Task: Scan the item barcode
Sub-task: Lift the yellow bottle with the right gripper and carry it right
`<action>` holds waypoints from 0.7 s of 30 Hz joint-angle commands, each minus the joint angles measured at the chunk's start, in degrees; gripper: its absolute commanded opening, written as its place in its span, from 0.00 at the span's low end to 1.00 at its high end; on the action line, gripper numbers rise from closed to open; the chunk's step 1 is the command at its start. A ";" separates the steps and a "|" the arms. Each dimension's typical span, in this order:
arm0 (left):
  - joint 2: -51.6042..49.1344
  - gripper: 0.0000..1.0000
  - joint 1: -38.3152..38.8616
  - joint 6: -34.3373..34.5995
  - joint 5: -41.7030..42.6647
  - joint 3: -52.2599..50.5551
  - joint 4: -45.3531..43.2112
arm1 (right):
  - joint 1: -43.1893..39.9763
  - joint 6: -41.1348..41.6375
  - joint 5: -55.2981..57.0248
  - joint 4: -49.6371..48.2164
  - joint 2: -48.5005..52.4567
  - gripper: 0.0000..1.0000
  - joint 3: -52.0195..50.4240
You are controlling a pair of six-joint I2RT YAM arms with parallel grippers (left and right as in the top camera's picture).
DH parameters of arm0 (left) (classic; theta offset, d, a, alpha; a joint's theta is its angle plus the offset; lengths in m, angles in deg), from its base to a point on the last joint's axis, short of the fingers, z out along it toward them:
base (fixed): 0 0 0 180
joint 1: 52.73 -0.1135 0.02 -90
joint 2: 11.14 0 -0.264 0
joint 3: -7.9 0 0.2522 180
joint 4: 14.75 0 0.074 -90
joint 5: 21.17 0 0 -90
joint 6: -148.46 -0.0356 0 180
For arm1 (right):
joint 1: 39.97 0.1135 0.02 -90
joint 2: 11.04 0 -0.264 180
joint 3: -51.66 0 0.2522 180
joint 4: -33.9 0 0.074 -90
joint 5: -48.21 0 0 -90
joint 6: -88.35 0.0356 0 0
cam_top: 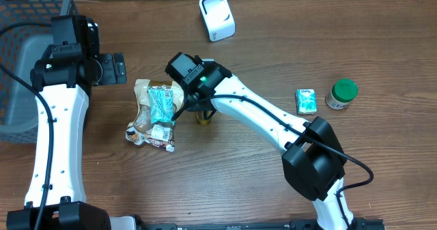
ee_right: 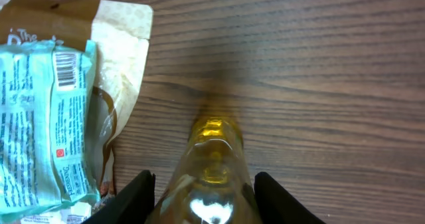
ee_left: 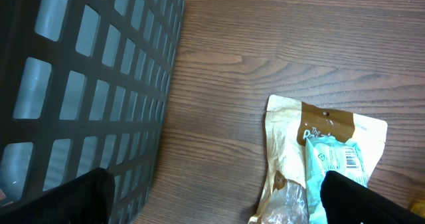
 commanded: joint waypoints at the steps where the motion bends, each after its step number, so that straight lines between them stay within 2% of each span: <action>1: 0.87 1.00 0.39 -1.07 -0.31 1.29 -0.20 | -3.08 -0.76 -5.68 0.55 -3.69 0.42 2.36; 8: 0.87 1.00 0.39 -1.07 -0.31 1.29 -0.20 | -10.64 -12.35 -26.91 1.22 -8.33 0.38 2.36; 14: 0.87 1.00 0.39 -1.07 -0.31 1.29 -0.20 | -18.45 -23.63 -43.17 6.03 -14.14 0.39 2.36; 21: 0.87 0.99 0.39 -1.07 -0.31 1.29 -0.20 | -26.23 -35.67 -55.47 12.61 -20.00 0.43 2.36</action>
